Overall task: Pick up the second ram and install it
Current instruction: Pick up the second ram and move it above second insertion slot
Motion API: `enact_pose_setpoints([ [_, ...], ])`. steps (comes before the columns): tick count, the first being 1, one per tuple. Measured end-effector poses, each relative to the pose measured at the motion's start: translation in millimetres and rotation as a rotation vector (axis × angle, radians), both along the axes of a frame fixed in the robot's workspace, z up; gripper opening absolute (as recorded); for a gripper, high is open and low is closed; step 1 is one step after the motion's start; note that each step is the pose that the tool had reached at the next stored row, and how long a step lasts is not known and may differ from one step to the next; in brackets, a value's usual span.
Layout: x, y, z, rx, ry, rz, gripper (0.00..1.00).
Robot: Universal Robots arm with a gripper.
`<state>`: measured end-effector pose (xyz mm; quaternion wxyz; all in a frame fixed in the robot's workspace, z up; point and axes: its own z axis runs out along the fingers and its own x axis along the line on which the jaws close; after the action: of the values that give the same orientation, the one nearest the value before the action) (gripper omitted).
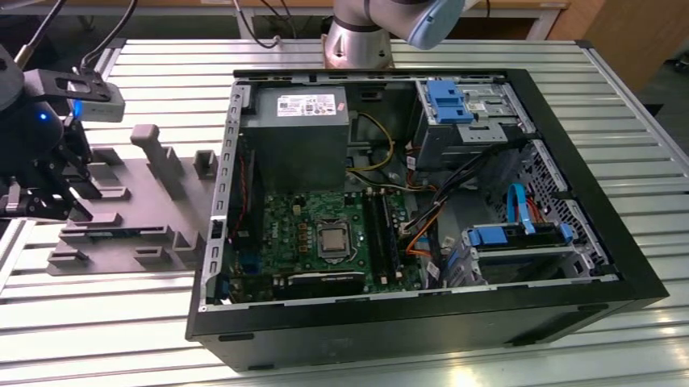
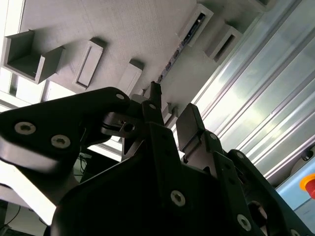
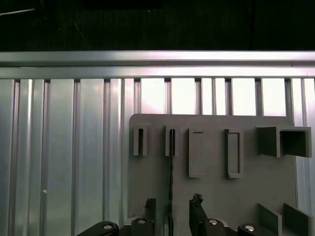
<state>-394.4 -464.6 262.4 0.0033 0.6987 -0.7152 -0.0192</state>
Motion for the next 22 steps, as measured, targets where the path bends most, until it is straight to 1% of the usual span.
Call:
enact_pose_setpoints([
  [7, 0.0, 0.0, -2.1, -0.0001, -0.0011, 0.0, 0.4],
  [22, 0.0, 0.0, -9.7, -0.0001, -0.0015, 0.0, 0.4],
])
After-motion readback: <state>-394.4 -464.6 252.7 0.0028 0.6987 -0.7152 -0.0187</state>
